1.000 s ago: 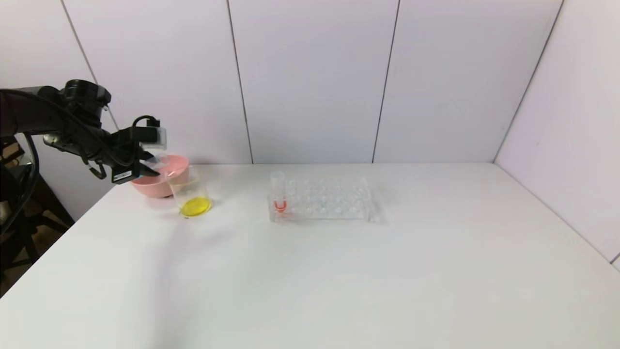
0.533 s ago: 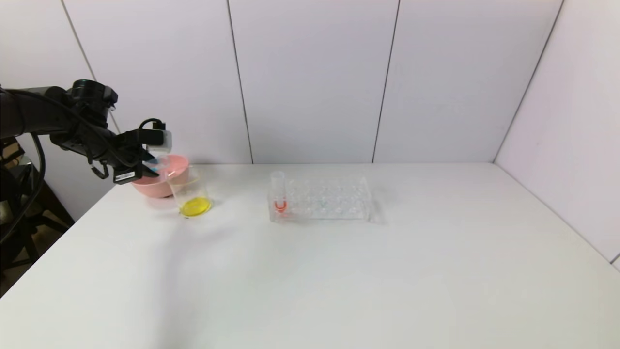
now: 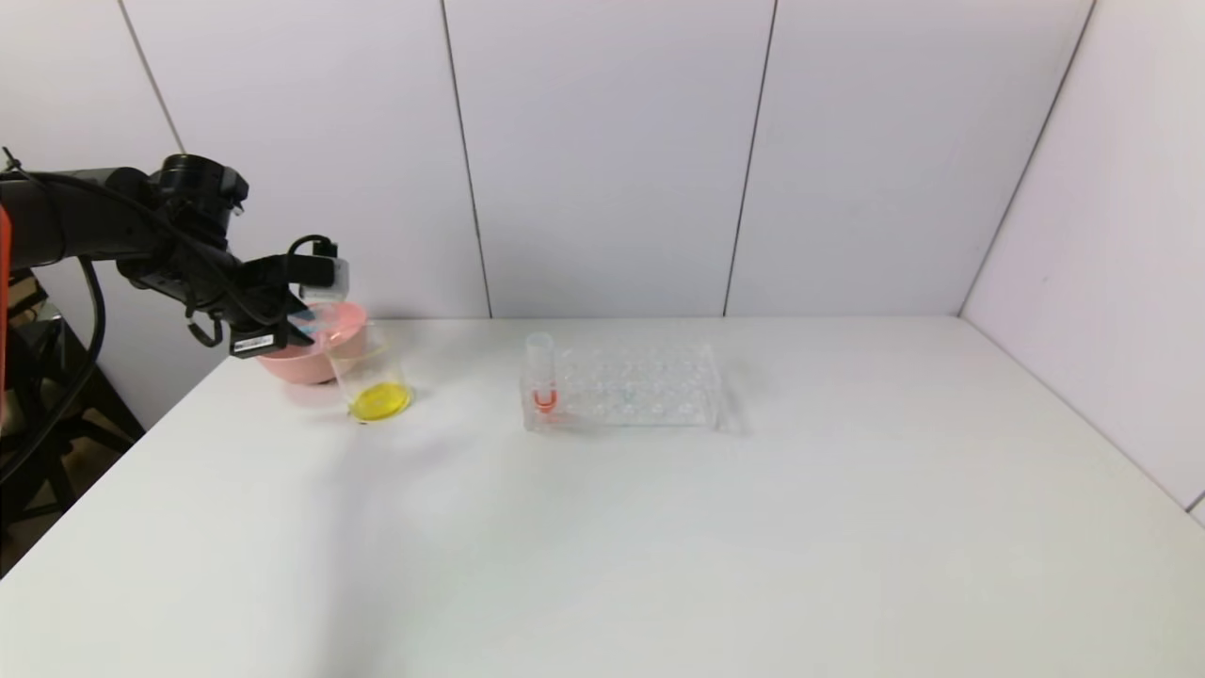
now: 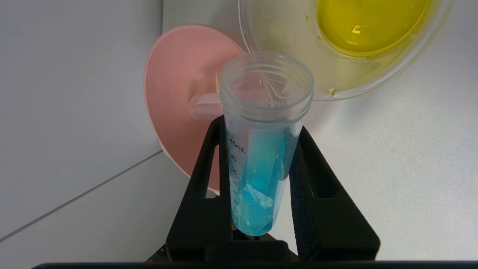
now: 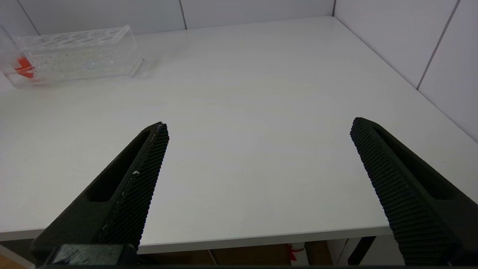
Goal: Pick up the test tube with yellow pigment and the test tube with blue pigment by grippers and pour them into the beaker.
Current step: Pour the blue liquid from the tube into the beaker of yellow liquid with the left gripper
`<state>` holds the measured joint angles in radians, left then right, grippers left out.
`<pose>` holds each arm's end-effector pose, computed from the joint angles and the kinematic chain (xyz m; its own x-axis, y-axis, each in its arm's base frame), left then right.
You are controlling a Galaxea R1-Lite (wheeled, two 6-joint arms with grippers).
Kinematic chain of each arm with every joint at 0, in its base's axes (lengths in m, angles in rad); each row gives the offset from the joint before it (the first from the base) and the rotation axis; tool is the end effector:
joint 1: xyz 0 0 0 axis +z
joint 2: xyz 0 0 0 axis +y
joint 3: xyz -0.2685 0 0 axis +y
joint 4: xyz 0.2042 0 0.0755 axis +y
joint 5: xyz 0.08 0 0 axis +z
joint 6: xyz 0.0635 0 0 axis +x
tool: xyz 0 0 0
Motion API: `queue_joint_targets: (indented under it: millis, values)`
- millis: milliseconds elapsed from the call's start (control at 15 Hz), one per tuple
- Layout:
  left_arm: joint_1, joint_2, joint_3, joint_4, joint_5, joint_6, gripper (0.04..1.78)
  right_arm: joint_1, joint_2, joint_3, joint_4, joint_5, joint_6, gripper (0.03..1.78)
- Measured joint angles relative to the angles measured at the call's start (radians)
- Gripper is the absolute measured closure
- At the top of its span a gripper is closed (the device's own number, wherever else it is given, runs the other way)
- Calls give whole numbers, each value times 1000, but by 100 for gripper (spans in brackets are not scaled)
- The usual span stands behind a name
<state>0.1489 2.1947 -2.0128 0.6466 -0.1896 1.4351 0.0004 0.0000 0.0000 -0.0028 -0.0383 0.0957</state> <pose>0.4642 0.0575 0.1503 0.6845 -0.0879 -0.7237 0.7194 0.2423 0.6510 0.0792 -0.0024 0.0759 0.9993 -0.0379 0.0028 0.0374 0.9947 0.0957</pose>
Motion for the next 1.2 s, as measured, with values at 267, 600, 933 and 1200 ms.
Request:
queue_joint_targets:
  millis: [267, 600, 933, 1200]
  values:
    - [-7, 0, 0, 0, 19, -3, 136, 0, 0, 0, 0, 0, 0, 4]
    - [-12, 3, 0, 2, 59, -3, 136, 0, 0, 0, 0, 0, 0, 4]
    - [-19, 6, 0, 2, 81, -3, 136, 0, 0, 0, 0, 0, 0, 4]
    - [-33, 8, 0, 2, 114, -3, 136, 0, 0, 0, 0, 0, 0, 4]
